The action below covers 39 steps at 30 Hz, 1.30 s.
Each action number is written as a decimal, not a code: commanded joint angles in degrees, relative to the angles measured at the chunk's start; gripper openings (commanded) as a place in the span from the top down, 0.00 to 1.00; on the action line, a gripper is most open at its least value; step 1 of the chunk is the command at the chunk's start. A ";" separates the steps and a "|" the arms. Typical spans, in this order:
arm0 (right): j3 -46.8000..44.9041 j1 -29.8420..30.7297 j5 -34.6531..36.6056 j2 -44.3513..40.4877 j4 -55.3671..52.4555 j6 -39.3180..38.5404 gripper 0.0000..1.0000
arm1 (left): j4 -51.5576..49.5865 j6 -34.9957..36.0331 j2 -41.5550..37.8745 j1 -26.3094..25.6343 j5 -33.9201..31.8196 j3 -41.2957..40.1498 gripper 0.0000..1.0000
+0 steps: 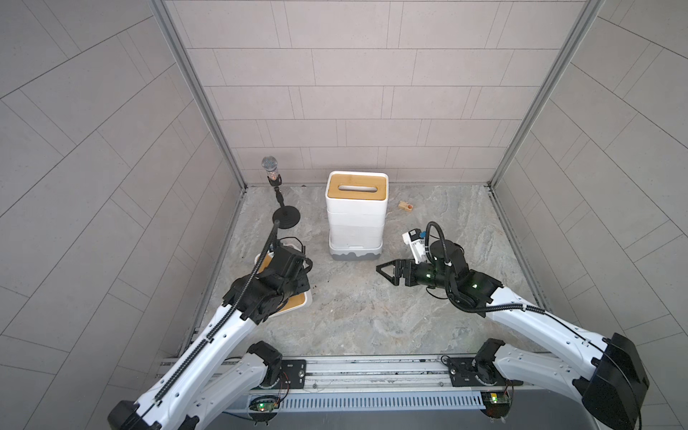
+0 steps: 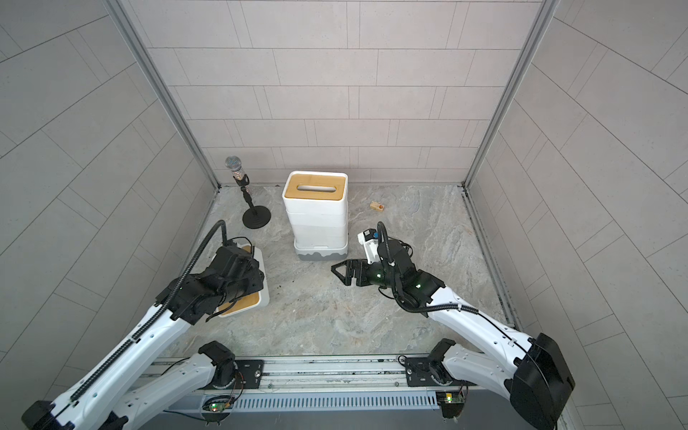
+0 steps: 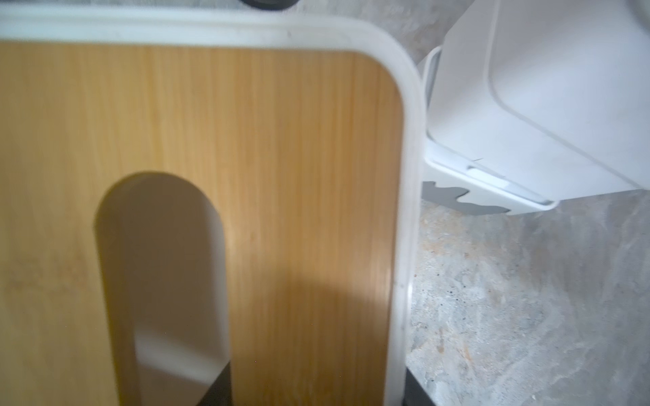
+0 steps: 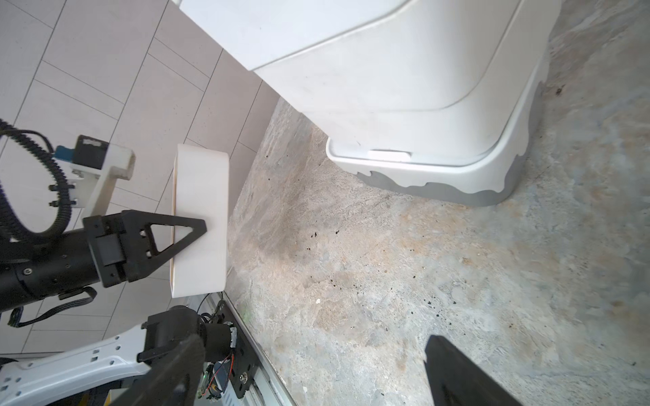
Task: Stack the tissue boxes
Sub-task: Pick up the tissue box from the center of the board, then place the tissue box at the tissue box.
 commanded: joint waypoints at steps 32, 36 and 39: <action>48.09 -3.39 -2.85 1.95 -47.31 -5.76 0.00 | 3.62 51.49 25.63 -23.75 2.92 49.42 0.79; 49.68 -4.91 -5.41 3.27 -47.71 -4.00 0.01 | 3.55 53.50 26.89 -25.95 3.72 49.62 0.82; 51.82 -5.30 -5.79 3.91 -47.71 -4.14 0.00 | 3.53 54.51 27.16 -26.47 6.01 49.16 0.83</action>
